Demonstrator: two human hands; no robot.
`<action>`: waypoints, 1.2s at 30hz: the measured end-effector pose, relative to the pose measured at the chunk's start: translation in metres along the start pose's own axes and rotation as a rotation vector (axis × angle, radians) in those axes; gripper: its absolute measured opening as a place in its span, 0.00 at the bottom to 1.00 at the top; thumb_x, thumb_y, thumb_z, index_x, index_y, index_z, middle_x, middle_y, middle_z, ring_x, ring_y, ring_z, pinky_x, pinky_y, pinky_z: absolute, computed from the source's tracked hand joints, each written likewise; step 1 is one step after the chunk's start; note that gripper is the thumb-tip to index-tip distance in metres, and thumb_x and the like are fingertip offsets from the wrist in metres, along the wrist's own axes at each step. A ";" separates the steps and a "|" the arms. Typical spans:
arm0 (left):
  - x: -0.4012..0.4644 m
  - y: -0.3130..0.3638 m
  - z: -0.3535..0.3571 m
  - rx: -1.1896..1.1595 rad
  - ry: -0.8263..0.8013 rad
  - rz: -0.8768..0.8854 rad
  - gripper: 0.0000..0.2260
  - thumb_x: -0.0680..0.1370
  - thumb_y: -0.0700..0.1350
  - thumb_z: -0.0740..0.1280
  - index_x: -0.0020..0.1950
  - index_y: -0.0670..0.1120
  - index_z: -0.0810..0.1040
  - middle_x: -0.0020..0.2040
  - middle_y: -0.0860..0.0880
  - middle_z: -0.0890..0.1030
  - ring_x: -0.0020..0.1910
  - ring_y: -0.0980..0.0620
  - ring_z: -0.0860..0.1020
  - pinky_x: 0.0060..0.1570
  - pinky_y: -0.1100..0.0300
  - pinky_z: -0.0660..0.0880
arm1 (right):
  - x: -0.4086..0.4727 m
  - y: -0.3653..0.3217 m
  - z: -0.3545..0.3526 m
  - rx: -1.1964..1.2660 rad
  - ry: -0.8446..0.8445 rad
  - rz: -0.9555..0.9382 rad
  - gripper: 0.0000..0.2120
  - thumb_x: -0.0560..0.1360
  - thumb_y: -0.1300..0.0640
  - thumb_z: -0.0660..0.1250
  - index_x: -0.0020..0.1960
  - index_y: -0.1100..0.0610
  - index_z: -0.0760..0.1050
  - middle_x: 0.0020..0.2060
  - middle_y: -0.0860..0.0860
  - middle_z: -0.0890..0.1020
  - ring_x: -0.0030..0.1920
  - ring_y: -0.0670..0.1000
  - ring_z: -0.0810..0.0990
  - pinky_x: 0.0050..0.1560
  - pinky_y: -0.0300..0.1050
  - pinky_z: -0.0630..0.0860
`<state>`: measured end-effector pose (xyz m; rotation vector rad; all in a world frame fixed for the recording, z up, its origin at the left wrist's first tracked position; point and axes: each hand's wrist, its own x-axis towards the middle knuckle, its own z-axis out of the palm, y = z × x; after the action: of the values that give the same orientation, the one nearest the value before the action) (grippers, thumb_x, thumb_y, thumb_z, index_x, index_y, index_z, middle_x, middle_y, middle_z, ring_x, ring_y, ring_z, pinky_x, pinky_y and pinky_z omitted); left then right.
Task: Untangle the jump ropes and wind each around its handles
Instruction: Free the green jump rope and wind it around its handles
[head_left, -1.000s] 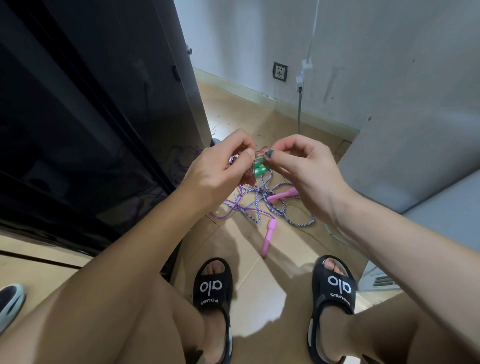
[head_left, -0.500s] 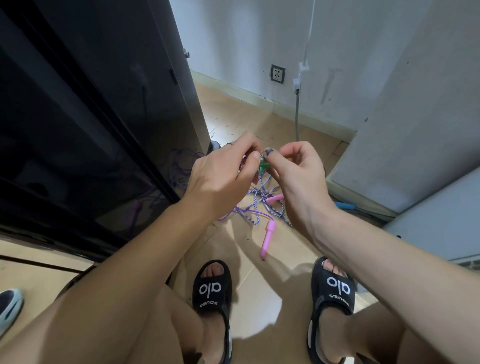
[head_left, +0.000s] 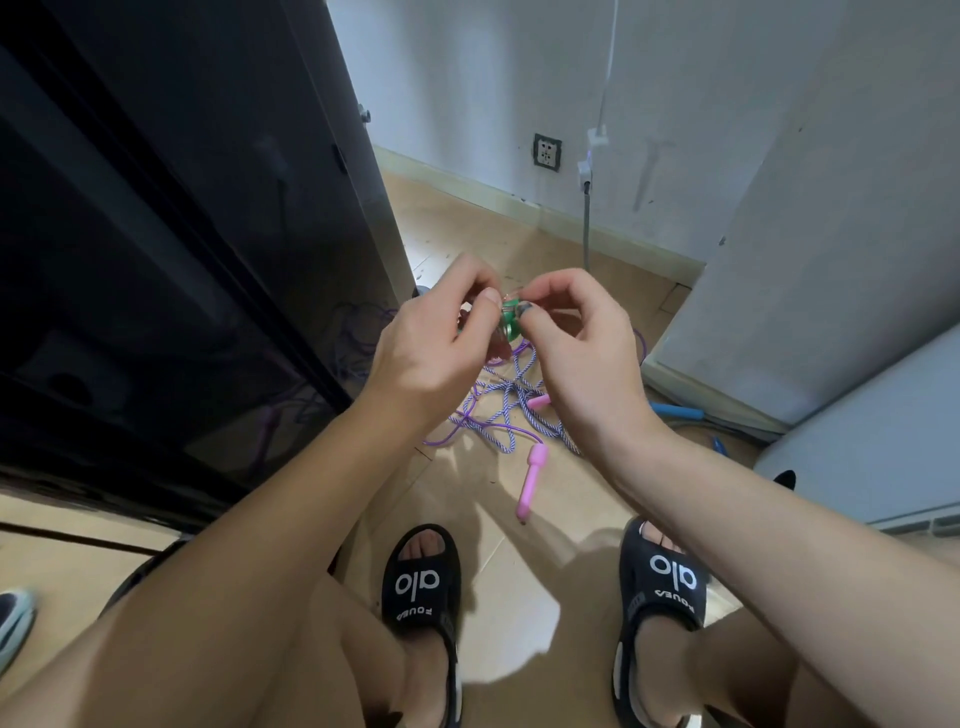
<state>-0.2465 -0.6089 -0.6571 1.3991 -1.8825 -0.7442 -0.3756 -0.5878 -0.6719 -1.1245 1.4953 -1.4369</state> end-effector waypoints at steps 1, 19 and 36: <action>0.001 -0.001 -0.001 -0.030 0.003 0.000 0.05 0.82 0.48 0.59 0.48 0.52 0.72 0.33 0.57 0.81 0.38 0.53 0.81 0.46 0.44 0.79 | 0.000 0.000 -0.001 -0.035 -0.010 -0.052 0.07 0.76 0.63 0.65 0.47 0.53 0.79 0.45 0.52 0.81 0.44 0.47 0.81 0.41 0.53 0.81; -0.005 -0.009 -0.018 0.033 -0.148 0.041 0.06 0.80 0.50 0.59 0.50 0.51 0.74 0.35 0.54 0.83 0.41 0.50 0.84 0.49 0.42 0.79 | 0.024 0.009 -0.030 -0.538 -0.422 -0.503 0.08 0.77 0.63 0.64 0.52 0.54 0.77 0.43 0.50 0.78 0.43 0.49 0.76 0.46 0.43 0.74; -0.011 -0.013 -0.020 0.200 -0.151 0.105 0.04 0.81 0.46 0.62 0.47 0.52 0.74 0.34 0.58 0.83 0.38 0.55 0.82 0.47 0.47 0.78 | 0.026 0.008 -0.034 -0.422 -0.643 -0.196 0.08 0.79 0.63 0.63 0.50 0.53 0.78 0.36 0.51 0.82 0.36 0.48 0.82 0.43 0.47 0.81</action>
<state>-0.2215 -0.6026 -0.6568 1.3831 -2.1813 -0.6397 -0.4168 -0.6016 -0.6759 -1.8212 1.2568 -0.7559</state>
